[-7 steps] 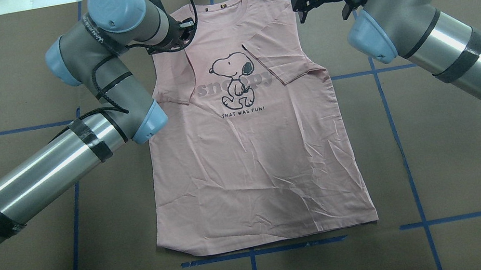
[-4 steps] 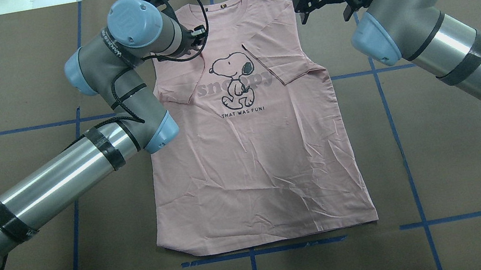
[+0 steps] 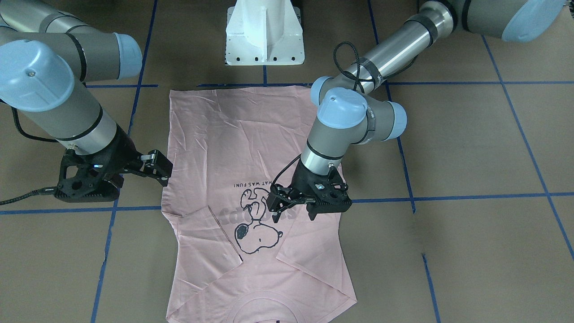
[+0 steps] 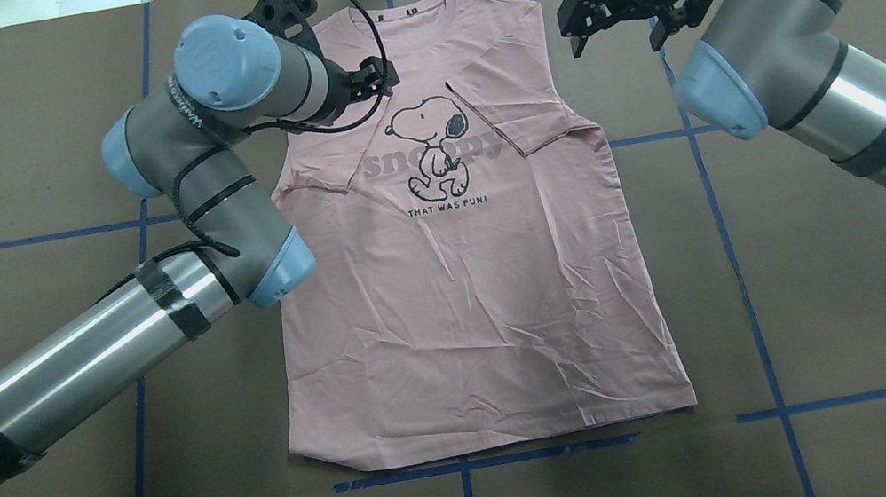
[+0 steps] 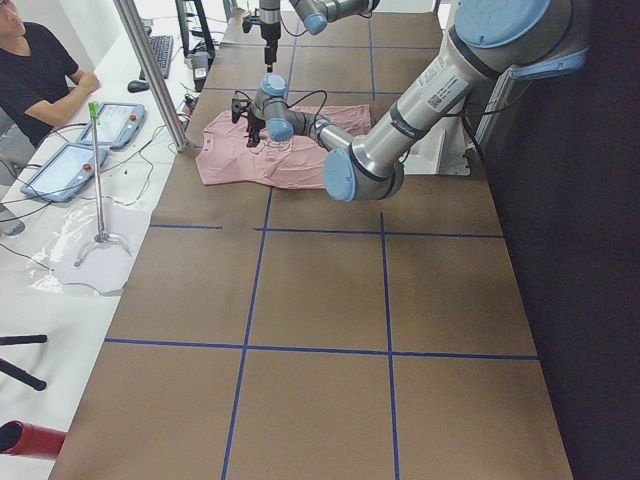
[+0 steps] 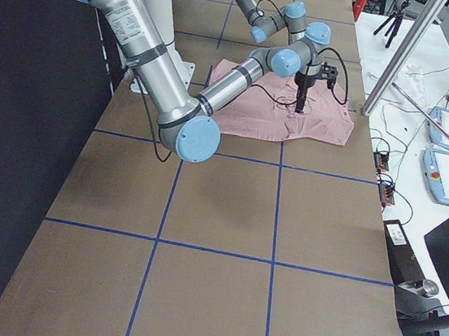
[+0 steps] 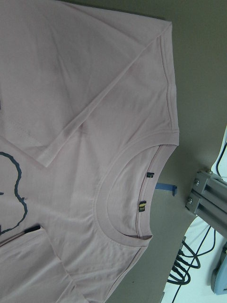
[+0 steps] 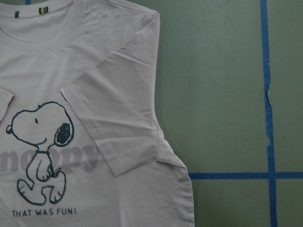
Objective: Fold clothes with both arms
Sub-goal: 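Move the right gripper to the hem corner nearest the robot while the left gripper waits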
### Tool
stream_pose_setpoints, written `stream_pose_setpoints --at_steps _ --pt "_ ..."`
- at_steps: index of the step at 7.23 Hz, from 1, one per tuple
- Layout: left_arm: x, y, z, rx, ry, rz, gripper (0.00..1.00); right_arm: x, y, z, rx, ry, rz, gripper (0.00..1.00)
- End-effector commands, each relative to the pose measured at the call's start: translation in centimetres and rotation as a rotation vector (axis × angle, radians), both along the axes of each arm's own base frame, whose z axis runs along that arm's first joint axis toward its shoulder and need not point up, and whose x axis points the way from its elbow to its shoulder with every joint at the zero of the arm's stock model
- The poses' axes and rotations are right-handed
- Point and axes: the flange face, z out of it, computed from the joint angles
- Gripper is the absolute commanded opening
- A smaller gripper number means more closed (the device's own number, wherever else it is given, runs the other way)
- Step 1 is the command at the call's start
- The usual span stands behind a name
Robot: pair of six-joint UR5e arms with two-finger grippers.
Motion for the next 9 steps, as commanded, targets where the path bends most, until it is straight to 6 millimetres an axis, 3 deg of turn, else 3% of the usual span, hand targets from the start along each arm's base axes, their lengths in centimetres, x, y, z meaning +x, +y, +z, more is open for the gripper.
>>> stream_pose_setpoints --at_steps 1,2,3,4,5,6,8,9 --pt "-4.5 4.4 1.5 -0.003 -0.068 0.097 1.00 2.3 6.7 3.5 -0.010 -0.002 -0.017 1.00" --pt "-7.0 6.6 1.1 -0.014 -0.128 0.116 1.00 3.0 8.8 4.2 -0.048 -0.009 0.007 1.00" --pt "-10.2 9.5 1.0 0.019 -0.143 0.134 1.00 3.3 12.8 6.0 -0.086 -0.007 0.014 1.00" --pt "-13.0 12.1 2.0 0.031 -0.140 0.140 1.00 3.9 15.9 9.0 -0.056 -0.040 0.028 1.00" --pt "-14.1 12.8 2.4 0.049 -0.146 0.149 1.00 3.8 19.6 12.4 -0.072 -0.090 0.074 1.00" --pt "-14.3 12.8 2.4 0.060 -0.150 0.150 1.00 1.4 22.6 14.2 -0.052 -0.063 0.093 1.00" --pt "-14.6 13.2 1.4 0.077 -0.135 0.147 1.00 -4.6 27.6 14.8 -0.026 -0.013 0.074 1.00" --pt "-14.8 13.7 0.8 0.088 -0.125 0.149 1.00 -6.7 29.6 14.8 -0.027 -0.007 0.067 1.00"
